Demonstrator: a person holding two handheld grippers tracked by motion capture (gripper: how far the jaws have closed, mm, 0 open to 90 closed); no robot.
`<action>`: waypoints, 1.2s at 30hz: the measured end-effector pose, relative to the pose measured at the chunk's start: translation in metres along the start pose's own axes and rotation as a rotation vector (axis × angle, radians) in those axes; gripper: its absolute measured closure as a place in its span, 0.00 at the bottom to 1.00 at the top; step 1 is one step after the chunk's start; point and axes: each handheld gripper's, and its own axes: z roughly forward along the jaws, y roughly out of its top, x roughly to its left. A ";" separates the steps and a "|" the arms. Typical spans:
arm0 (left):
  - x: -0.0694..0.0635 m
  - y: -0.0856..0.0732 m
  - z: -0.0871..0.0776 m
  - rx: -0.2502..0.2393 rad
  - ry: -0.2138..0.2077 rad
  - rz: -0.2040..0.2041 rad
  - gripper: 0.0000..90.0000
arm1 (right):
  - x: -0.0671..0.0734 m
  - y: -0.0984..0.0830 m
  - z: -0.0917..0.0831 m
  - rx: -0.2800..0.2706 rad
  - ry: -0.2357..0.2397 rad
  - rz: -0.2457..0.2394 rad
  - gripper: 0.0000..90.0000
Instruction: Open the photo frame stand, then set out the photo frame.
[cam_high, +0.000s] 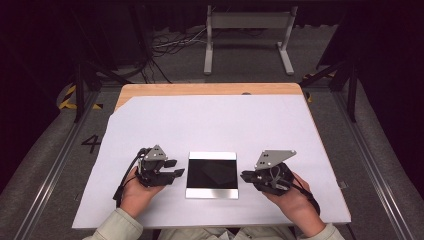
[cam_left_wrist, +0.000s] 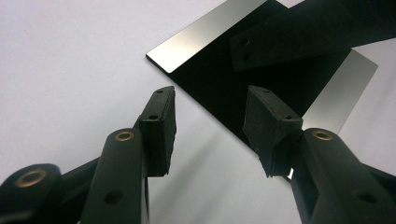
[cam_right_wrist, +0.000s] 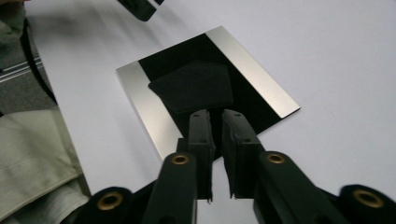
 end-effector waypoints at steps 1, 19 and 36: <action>0.000 0.000 0.000 -0.001 0.001 -0.002 0.59 | -0.001 0.000 0.000 -0.006 -0.010 0.002 0.88; 0.000 -0.004 -0.005 -0.008 0.016 -0.024 0.58 | -0.007 0.020 0.005 -0.025 0.007 0.043 0.56; 0.002 -0.014 -0.014 -0.010 0.042 -0.043 0.58 | -0.015 0.058 0.038 0.046 0.050 0.022 0.49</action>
